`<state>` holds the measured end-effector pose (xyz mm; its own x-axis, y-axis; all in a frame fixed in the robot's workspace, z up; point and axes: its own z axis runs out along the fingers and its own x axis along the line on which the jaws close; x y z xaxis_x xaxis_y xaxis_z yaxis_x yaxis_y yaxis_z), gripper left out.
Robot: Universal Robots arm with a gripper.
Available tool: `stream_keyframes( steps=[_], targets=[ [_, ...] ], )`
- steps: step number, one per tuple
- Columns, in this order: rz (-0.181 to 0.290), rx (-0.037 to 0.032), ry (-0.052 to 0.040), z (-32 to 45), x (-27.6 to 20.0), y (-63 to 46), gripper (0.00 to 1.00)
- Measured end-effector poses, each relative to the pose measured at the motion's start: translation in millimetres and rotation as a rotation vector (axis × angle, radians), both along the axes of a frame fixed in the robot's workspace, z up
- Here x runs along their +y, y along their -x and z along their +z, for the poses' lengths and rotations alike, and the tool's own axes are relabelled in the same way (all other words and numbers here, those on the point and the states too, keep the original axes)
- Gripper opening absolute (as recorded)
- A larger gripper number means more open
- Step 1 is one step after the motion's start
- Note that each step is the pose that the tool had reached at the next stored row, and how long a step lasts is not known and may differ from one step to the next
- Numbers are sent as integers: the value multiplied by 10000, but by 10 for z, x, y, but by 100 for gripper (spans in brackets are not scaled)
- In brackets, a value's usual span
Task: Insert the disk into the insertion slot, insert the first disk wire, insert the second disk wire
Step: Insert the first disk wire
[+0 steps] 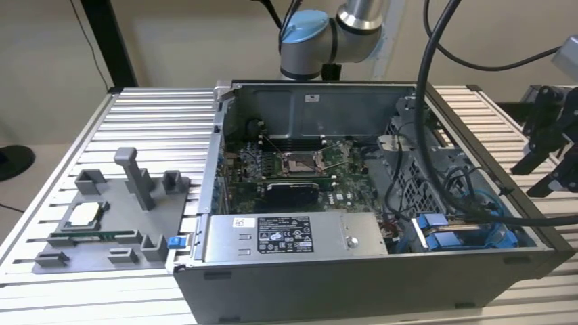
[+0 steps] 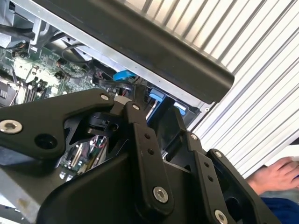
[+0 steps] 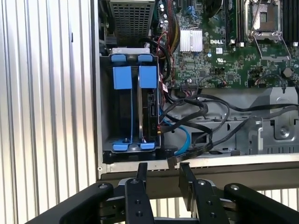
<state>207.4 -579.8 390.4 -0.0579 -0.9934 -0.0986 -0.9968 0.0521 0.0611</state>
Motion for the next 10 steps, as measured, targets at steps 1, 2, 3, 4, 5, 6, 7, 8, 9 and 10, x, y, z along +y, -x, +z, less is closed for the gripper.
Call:
stream_keyframes(
  steps=[1, 2, 3, 4, 5, 6, 7, 8, 9, 10],
  targets=[
    [13, 35, -2, -7, 0, -1, 100],
    [38, 67, -1, -12, 0, 0, 100],
    [74, 90, -3, -19, 0, 1, 100],
    [109, 101, -7, -26, 0, 1, 100],
    [145, 105, -19, -35, 0, 1, 100],
    [181, 105, -39, -44, 0, 1, 100],
    [216, 105, -63, -53, 0, 0, 100],
    [244, 105, -87, -61, 0, 0, 100],
    [273, 105, -115, -70, 0, 0, 100],
    [302, 105, -147, -78, 0, 0, 100]
  ],
)
